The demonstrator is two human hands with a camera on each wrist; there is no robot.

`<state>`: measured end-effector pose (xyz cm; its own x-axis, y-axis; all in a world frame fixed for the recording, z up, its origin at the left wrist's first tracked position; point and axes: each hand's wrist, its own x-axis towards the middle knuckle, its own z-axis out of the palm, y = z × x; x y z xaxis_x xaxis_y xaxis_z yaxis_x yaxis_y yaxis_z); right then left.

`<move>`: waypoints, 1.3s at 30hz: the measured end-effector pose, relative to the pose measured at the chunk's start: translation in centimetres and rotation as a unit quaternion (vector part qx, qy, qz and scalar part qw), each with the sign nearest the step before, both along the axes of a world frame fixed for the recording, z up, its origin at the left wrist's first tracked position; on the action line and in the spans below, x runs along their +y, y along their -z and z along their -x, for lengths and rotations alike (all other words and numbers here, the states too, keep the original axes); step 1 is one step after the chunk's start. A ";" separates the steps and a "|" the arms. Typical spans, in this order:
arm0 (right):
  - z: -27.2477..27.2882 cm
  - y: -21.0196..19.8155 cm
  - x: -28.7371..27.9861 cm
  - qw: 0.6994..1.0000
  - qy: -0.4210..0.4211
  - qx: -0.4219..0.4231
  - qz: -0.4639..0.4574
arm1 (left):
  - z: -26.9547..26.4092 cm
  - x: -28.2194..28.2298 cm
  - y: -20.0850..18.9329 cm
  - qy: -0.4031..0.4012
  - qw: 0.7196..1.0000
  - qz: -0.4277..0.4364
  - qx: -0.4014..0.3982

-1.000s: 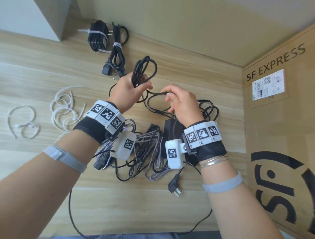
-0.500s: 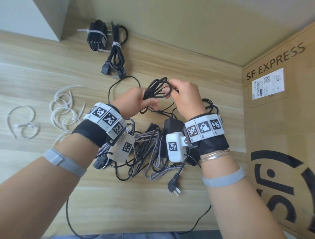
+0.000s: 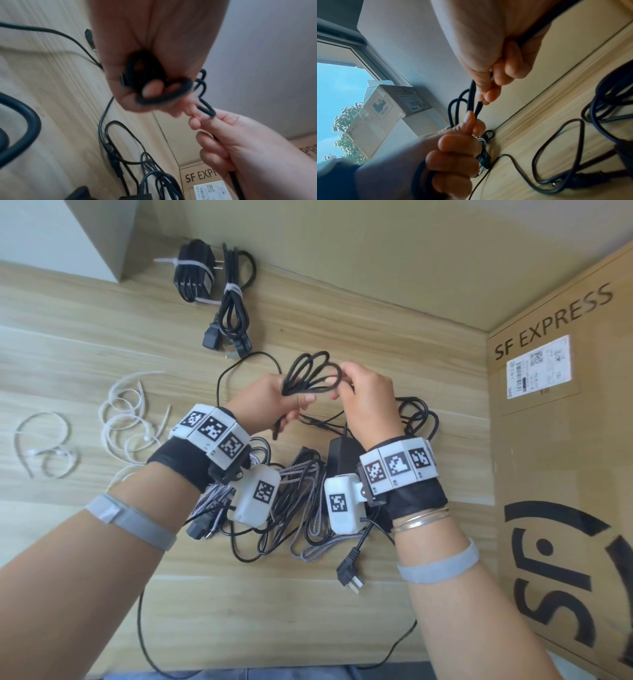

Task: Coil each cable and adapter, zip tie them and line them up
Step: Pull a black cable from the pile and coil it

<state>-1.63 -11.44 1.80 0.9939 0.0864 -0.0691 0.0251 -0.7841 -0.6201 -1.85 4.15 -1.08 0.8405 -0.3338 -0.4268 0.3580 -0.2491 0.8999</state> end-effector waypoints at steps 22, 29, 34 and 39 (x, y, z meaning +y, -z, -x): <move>1.4 -0.3 3.3 0.989 -0.066 0.127 -0.025 | 0.8 -0.5 0.4 -0.082 0.993 0.072 -0.050; 2.6 0.4 2.4 0.979 -0.103 0.176 0.002 | -0.7 0.9 0.2 -0.213 0.969 0.125 -0.015; 2.9 0.0 1.2 0.968 -0.130 0.213 0.028 | -0.9 1.3 -0.4 -0.200 0.959 0.196 0.046; 2.1 -1.6 -0.3 0.950 -0.186 0.229 0.101 | -1.0 2.1 -0.4 -0.196 0.971 0.129 0.056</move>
<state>-3.73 -11.78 3.42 0.7581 0.3653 -0.5402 0.0874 -0.8778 -0.4709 -0.86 6.30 -0.71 0.8781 -0.1064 -0.4665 0.4780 0.1546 0.8646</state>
